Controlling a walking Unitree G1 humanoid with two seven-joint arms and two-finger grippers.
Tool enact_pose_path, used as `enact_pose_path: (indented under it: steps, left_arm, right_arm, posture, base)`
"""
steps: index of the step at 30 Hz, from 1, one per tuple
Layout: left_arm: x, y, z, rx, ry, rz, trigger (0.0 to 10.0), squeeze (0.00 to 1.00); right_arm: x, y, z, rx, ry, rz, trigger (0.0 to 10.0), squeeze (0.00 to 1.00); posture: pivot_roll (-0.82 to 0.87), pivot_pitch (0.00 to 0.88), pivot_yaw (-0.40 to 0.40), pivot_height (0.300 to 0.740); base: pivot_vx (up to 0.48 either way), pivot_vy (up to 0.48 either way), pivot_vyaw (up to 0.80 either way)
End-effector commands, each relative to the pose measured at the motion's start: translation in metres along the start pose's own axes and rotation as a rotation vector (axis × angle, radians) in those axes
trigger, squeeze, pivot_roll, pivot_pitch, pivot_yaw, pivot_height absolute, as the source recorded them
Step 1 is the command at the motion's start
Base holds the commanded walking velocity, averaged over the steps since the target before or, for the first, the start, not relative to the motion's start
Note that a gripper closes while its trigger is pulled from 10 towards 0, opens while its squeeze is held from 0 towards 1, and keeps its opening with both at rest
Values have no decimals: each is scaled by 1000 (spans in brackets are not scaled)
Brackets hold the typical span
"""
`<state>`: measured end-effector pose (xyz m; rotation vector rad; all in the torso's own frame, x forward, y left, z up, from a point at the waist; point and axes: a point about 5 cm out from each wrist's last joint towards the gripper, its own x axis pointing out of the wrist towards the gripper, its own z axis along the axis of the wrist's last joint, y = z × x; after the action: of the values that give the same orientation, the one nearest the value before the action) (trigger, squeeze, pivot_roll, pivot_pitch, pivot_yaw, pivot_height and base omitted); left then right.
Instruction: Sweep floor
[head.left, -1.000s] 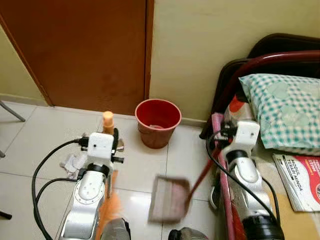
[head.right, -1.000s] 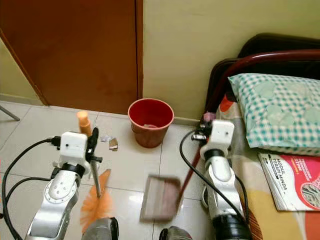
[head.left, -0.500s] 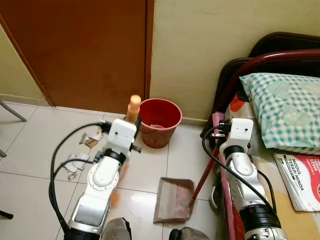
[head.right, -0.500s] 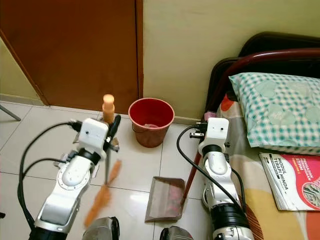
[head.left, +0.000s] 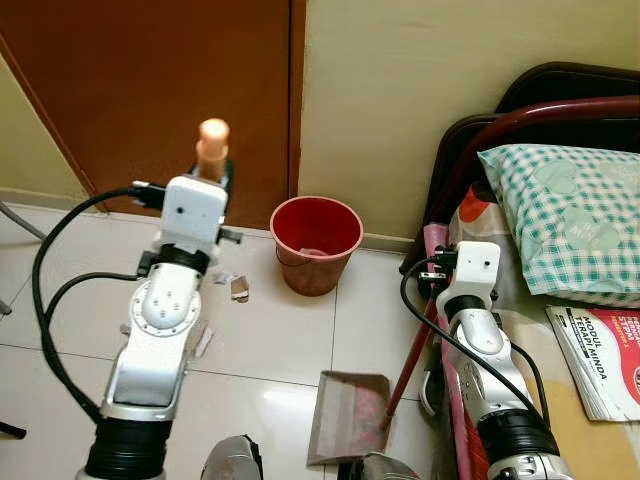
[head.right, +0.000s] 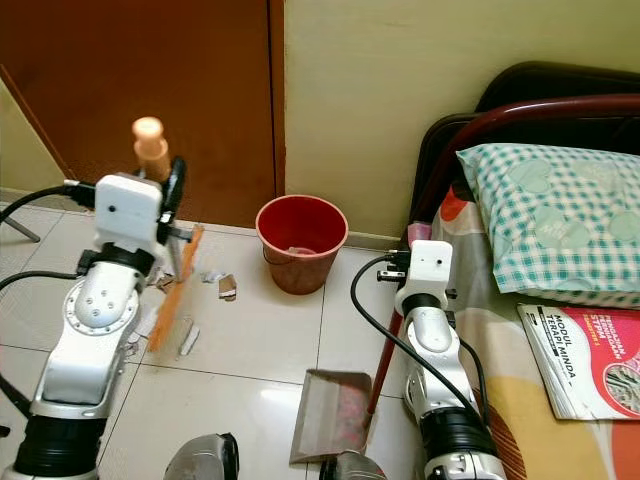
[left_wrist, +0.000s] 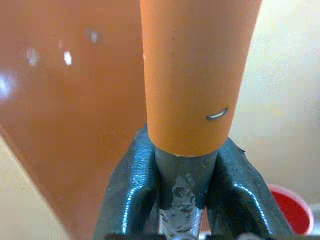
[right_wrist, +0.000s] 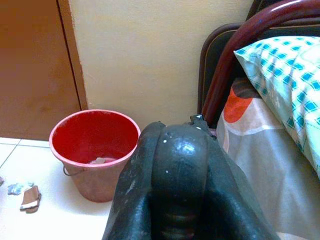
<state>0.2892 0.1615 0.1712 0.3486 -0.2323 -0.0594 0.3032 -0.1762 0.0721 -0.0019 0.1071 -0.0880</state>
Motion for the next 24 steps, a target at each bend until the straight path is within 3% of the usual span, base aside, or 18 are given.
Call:
enact_pose_path:
  steps: [1, 11, 14, 24]
  left_arm:
    - [0, 4, -9, -9, 22, 12, 10000, 0]
    - [17, -10, -31, -28, 77, -64, 10000, 0]
    - [22, -23, -40, -20, 103, -127, 10000, 0]
    - [16, -58, -41, -69, 123, -316, 10000, 0]
  right_arm:
    - [1, -4, 7, 30, -25, -5, 10000, 0]
    - [3, -8, 19, 24, -69, -46, 10000, 0]
    - [4, -10, 18, 20, -63, -73, 10000, 0]
    - [4, -15, 17, -19, -60, -126, 10000, 0]
  posture:
    - [92, 90, -62, 740]
    - [76, 114, -65, 740]
    - [71, 112, -62, 740]
    - [70, 120, -52, 740]
  base:
    - [0, 0, 0]
    - [0, 0, 0]
    - [0, 0, 0]
    - [0, 0, 0]
